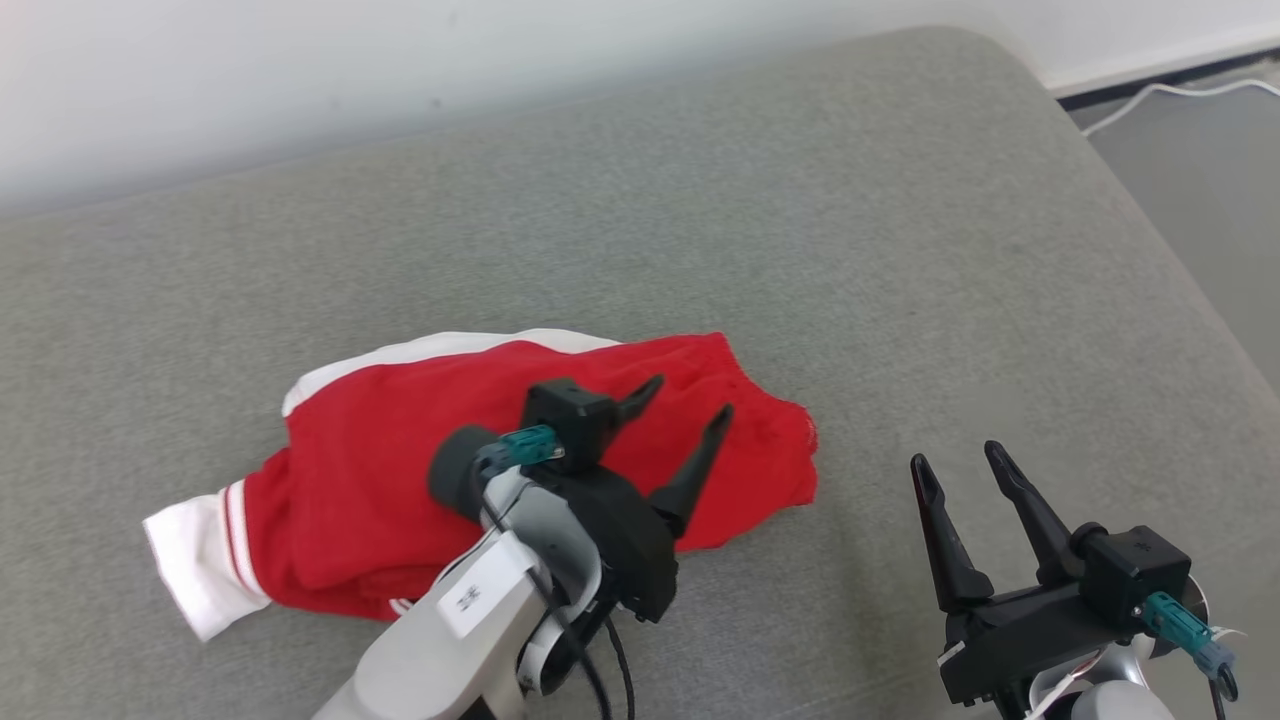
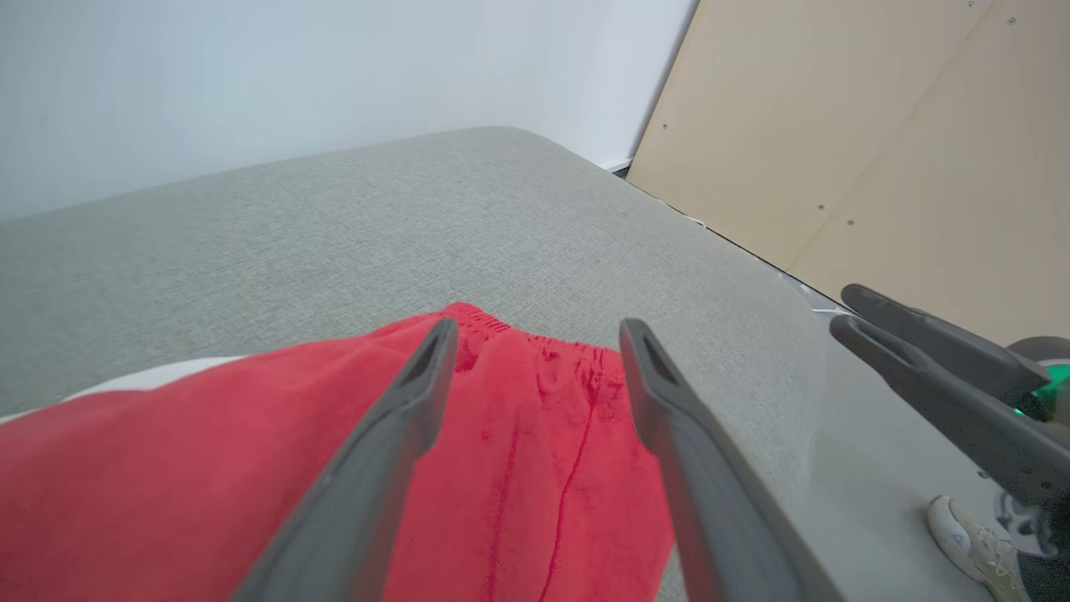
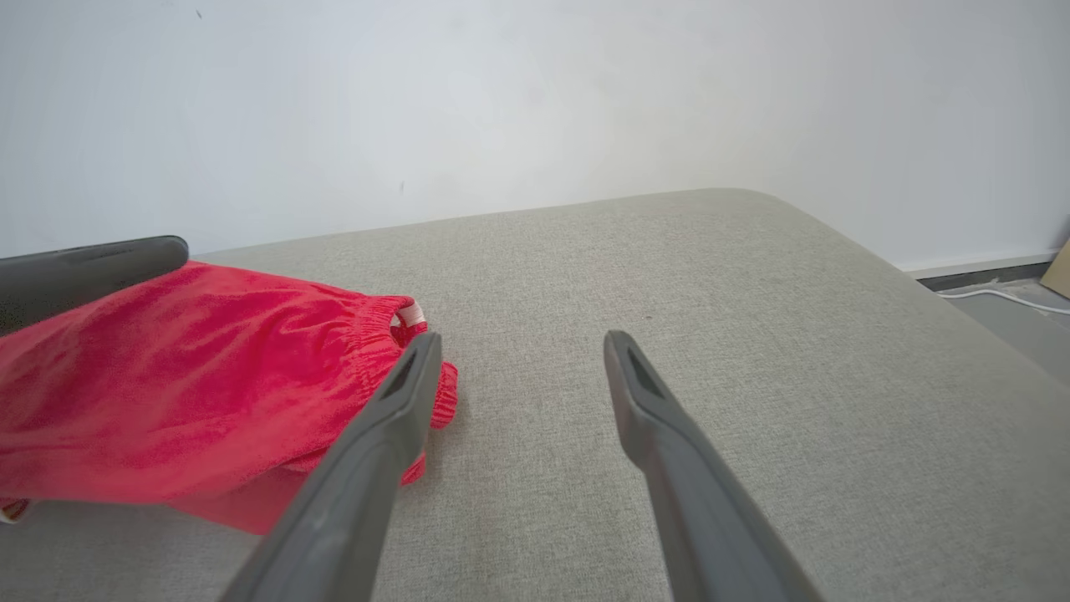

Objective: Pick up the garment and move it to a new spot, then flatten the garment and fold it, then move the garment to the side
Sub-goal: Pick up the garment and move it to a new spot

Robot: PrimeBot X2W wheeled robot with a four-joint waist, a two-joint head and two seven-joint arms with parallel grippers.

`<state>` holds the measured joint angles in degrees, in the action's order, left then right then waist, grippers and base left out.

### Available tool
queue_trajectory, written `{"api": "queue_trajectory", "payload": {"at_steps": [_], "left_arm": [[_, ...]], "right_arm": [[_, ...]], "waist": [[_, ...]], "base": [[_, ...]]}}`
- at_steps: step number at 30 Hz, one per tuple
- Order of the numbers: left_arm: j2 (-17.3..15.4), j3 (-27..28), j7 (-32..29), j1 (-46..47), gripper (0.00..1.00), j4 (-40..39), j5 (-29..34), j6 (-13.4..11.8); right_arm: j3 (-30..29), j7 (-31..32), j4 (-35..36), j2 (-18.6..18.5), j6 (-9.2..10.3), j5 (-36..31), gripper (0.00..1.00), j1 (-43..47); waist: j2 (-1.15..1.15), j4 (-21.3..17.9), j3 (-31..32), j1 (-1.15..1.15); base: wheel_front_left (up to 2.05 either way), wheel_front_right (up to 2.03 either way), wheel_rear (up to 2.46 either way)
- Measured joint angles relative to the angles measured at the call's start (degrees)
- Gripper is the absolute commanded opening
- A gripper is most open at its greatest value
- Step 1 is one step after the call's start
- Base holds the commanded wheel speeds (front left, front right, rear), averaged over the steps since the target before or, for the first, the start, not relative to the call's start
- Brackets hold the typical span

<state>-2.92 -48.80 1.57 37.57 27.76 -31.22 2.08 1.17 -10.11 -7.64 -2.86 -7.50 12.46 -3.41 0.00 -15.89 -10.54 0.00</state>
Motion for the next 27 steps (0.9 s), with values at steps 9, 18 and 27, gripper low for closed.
{"api": "queue_trajectory", "payload": {"at_steps": [9,18,27], "left_arm": [[-6.6,7.3,5.4,-5.1,1.00,-7.6,-0.7,-8.5],[-12.4,14.6,9.3,-11.5,1.00,-13.0,-3.5,-13.7],[-17.7,19.8,11.7,-20.4,1.00,-18.1,-4.9,-17.8]], "right_arm": [[0.1,0.5,0.4,0.0,0.00,-0.6,1.00,0.3],[-0.2,1.2,0.9,0.0,0.00,-1.3,1.00,0.5],[-0.1,1.9,1.4,0.0,0.00,-1.4,1.00,1.7]], "waist": [[0.00,5.0,1.7,0.00],[0.00,8.1,3.5,0.00],[0.00,9.6,5.9,0.00]], "base": [[0.00,0.00,0.00],[0.00,0.00,0.00],[0.00,0.00,0.00]]}}
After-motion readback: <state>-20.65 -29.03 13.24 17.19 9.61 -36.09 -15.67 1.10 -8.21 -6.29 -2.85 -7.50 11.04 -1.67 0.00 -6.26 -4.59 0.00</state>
